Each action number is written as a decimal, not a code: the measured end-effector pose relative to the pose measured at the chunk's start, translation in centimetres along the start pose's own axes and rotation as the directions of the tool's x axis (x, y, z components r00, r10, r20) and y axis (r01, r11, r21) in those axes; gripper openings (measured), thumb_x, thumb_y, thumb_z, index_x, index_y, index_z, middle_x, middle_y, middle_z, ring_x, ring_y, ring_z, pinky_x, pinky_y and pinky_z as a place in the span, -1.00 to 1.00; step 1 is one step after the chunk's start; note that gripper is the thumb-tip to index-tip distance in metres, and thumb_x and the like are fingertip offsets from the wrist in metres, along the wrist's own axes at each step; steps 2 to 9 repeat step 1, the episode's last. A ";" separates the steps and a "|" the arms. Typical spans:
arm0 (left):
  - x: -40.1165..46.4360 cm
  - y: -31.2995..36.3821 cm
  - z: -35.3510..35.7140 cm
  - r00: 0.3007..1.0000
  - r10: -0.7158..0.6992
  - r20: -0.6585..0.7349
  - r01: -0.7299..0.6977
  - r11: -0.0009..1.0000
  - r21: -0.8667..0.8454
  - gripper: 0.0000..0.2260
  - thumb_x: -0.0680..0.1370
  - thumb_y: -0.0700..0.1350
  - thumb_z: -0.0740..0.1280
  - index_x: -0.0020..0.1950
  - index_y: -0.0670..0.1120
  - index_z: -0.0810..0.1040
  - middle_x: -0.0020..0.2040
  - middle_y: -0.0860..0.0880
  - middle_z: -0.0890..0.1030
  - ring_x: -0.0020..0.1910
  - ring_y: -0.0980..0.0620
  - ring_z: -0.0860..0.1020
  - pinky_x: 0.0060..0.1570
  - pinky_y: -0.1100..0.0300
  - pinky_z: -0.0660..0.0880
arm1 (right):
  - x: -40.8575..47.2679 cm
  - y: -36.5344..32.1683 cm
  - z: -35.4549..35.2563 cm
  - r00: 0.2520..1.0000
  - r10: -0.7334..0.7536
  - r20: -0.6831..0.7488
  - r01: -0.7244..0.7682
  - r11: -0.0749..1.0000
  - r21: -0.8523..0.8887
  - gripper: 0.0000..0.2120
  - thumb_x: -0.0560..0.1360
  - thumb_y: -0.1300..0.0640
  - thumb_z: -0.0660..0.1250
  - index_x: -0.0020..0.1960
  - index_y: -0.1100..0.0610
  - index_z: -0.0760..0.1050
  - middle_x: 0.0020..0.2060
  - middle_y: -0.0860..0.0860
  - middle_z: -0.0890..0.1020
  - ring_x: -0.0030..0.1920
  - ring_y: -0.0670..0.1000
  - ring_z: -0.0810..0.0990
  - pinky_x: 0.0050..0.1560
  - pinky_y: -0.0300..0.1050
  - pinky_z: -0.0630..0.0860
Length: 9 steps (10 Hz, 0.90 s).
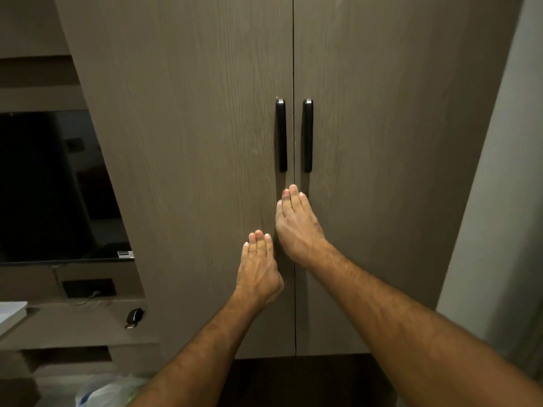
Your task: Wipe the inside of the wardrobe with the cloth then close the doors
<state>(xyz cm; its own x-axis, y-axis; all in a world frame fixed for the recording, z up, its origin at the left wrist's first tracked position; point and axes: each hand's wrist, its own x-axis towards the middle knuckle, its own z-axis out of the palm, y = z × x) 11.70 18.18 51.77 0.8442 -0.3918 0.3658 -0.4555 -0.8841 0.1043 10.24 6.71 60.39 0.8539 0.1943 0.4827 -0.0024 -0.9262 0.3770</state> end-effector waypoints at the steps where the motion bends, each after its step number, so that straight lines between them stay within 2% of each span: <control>1: -0.7 0.2 -3.1 1.000 0.007 0.010 -0.007 1.000 -0.002 -0.38 0.59 -0.13 0.07 0.57 -0.28 -0.12 0.59 -0.29 -0.06 0.59 -0.20 -0.08 0.55 -0.04 -0.13 | -0.2 0.7 -2.3 0.999 0.001 0.036 -0.006 0.993 0.116 -0.30 0.51 0.29 0.28 0.55 0.31 0.03 0.56 0.29 0.04 0.57 0.26 -0.09 0.56 0.16 -0.07; 9: -0.7 0.2 -3.1 1.000 0.007 0.010 -0.007 1.000 -0.002 -0.38 0.59 -0.13 0.07 0.57 -0.28 -0.12 0.59 -0.29 -0.06 0.59 -0.20 -0.08 0.55 -0.04 -0.13 | -0.2 0.7 -2.3 0.999 0.001 0.036 -0.006 0.993 0.116 -0.30 0.51 0.29 0.28 0.55 0.31 0.03 0.56 0.29 0.04 0.57 0.26 -0.09 0.56 0.16 -0.07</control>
